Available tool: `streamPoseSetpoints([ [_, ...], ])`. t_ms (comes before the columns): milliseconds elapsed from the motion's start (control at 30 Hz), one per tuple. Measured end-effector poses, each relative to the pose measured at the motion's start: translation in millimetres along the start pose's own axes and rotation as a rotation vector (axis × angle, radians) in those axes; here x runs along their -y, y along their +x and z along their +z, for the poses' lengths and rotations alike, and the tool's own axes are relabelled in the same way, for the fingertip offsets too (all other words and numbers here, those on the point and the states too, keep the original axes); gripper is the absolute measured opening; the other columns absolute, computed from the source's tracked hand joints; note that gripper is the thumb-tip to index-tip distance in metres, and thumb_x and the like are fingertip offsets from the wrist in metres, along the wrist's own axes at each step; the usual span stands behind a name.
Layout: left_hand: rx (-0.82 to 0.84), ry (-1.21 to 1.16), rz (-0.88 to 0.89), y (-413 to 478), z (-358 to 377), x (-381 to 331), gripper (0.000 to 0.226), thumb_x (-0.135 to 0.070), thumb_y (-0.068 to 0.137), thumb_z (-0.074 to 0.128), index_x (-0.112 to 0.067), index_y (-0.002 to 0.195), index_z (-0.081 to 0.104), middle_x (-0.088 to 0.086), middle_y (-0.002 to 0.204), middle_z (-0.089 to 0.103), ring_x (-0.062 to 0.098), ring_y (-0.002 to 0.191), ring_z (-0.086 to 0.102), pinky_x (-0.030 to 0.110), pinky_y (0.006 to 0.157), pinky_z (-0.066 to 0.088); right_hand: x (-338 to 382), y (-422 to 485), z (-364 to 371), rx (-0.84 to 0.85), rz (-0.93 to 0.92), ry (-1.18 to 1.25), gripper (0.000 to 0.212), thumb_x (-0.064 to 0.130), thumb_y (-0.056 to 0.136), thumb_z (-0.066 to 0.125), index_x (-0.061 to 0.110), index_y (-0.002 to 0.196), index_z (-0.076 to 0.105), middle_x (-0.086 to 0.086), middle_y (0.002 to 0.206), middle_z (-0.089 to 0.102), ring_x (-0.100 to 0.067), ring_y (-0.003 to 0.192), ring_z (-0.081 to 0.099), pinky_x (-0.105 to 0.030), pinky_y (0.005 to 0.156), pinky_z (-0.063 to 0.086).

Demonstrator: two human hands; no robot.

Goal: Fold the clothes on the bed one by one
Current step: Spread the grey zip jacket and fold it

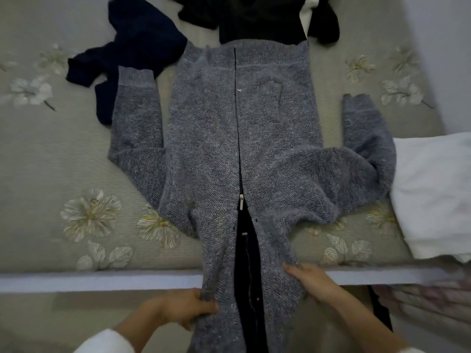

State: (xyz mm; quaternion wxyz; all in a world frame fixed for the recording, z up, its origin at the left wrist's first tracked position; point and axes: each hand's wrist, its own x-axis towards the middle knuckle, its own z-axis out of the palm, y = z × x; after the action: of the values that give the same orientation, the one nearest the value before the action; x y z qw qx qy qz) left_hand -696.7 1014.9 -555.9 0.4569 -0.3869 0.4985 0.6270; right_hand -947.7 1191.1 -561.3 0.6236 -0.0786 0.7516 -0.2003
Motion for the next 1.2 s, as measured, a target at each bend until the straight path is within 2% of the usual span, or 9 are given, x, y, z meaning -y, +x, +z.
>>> streamPoseSetpoints([
  [200,0.157,-0.475,-0.021,-8.4,-17.9,-19.8,0.039,-0.031,0.073,0.071,-0.007,0.102,0.073,0.015,0.095,0.073,0.021,0.064,0.069,0.03,0.061,0.058,19.4,-7.4,-6.7,0.223,0.121,0.546,0.037,0.015,0.081,0.069,-0.004,0.112,0.065,-0.018,0.102,0.067,-0.03,0.093,0.064,-0.038,0.077,0.054],
  [500,-0.045,-1.493,0.767,-36.0,-127.2,-150.9,0.035,-0.032,0.095,0.044,-0.006,0.115,0.058,0.012,0.104,0.068,0.021,0.086,0.071,0.034,0.073,0.059,170.1,36.0,-62.7,-0.205,-0.245,1.228,0.02,0.017,0.097,0.043,0.005,0.09,0.057,-0.011,0.079,0.069,-0.022,0.071,0.068,-0.031,0.064,0.057],
  [600,-0.4,-1.142,0.743,-16.1,-144.1,-171.9,0.043,-0.032,0.1,0.038,-0.013,0.139,0.043,0.008,0.138,0.052,0.021,0.121,0.054,0.035,0.099,0.044,192.1,58.3,-54.7,-0.352,-0.295,0.997,0.02,0.017,0.098,0.045,0.004,0.11,0.055,-0.013,0.099,0.069,-0.023,0.091,0.068,-0.029,0.074,0.054],
  [700,-0.841,-0.219,0.638,16.2,-147.2,-160.7,0.049,-0.036,0.099,0.045,-0.035,0.146,0.032,-0.01,0.154,0.028,0.011,0.139,0.028,0.033,0.11,0.028,185.9,85.7,-31.0,-0.515,-0.332,0.296,0.031,0.02,0.093,0.056,0.015,0.123,0.059,0.003,0.111,0.065,-0.011,0.097,0.061,-0.024,0.082,0.047],
  [833,-0.874,0.534,0.53,61.3,-155.6,-137.5,0.064,-0.051,0.096,0.041,-0.049,0.148,0.004,-0.017,0.155,-0.021,0.014,0.141,-0.027,0.049,0.117,0.0,160.5,120.2,-15.8,-0.485,-0.372,-0.467,0.058,0.043,0.093,0.052,0.033,0.146,0.032,0.007,0.157,0.022,-0.014,0.145,0.016,-0.046,0.116,0.018],
  [967,-0.908,0.539,0.353,79.9,-150.8,-131.0,0.078,-0.051,0.091,0.051,-0.047,0.148,-0.003,-0.009,0.154,-0.023,0.032,0.142,-0.004,0.057,0.111,0.02,140.8,134.1,-11.9,-0.49,-0.344,-0.655,0.066,0.058,0.092,0.042,0.043,0.148,0.01,0.017,0.158,-0.01,-0.009,0.144,-0.007,-0.054,0.114,0.004],
  [1067,-1.02,0.209,0.441,76.2,-136.8,-123.3,0.077,-0.032,0.087,0.064,-0.036,0.147,0.017,0.0,0.146,0.006,0.026,0.114,0.045,0.038,0.093,0.047,122.5,125.2,-12.3,-0.755,-0.308,-0.437,0.065,0.052,0.092,0.048,0.027,0.146,0.024,0.003,0.149,0.019,-0.02,0.133,0.026,-0.049,0.108,0.029],
  [1133,-0.964,0.091,0.402,72.5,-129.1,-116.3,0.073,-0.028,0.089,0.061,-0.035,0.148,0.018,0.006,0.136,0.022,0.015,0.078,0.056,0.026,0.071,0.049,104.5,114.7,-14.2,-0.701,-0.294,-0.335,0.047,0.045,0.094,0.051,0.016,0.129,0.043,-0.006,0.12,0.047,-0.02,0.105,0.052,-0.033,0.084,0.047],
  [1200,-0.856,0.114,0.33,70.5,-120.3,-110.3,0.073,-0.03,0.091,0.057,-0.03,0.151,0.015,0.008,0.135,0.034,0.016,0.088,0.06,0.028,0.076,0.049,88.5,105.0,-16.4,-0.544,-0.303,-0.356,0.021,0.039,0.096,0.05,0.019,0.1,0.046,0.004,0.08,0.053,-0.008,0.067,0.053,-0.021,0.055,0.039],
])
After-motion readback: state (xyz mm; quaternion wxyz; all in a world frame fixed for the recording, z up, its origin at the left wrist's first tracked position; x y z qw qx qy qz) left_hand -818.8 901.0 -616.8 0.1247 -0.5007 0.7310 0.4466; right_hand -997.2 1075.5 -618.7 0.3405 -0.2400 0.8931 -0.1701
